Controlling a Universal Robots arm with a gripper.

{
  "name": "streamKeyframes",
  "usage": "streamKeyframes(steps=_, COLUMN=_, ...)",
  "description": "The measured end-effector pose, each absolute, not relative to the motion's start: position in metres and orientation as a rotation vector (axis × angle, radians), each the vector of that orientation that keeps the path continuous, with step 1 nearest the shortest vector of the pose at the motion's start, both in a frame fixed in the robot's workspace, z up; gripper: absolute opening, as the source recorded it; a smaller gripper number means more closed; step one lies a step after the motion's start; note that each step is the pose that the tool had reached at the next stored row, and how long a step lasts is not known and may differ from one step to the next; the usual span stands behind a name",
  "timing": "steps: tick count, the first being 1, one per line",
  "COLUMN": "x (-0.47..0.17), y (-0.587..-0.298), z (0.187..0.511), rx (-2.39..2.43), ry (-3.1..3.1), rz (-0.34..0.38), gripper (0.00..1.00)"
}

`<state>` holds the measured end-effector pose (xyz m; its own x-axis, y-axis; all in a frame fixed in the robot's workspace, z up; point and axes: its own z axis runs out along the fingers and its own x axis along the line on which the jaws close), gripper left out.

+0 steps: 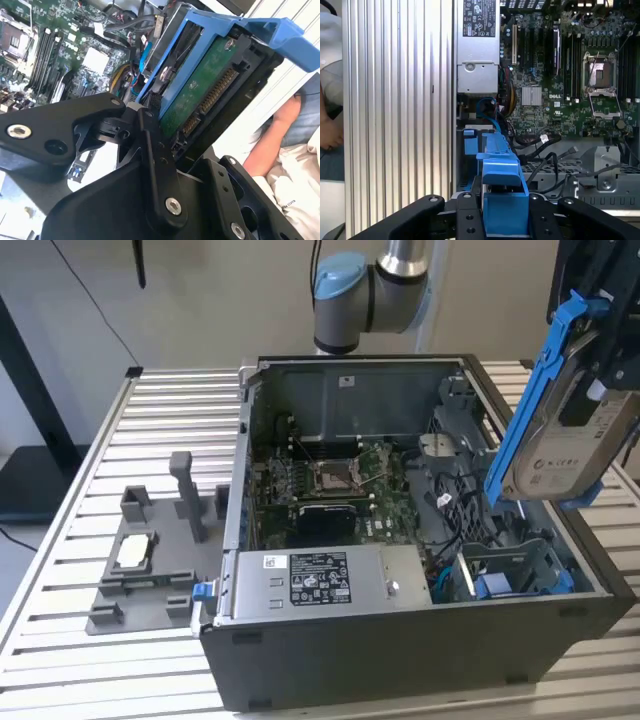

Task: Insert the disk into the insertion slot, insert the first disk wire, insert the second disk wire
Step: 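Insert the disk into the insertion slot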

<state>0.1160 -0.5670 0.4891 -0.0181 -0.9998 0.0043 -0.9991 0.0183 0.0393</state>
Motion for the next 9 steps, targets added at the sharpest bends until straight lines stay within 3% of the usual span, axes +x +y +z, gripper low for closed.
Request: streamKeyframes(steps=9, x=0.116, y=-0.567, z=0.481, rx=2.175, ry=-2.215, rz=-0.028, gripper=0.33)
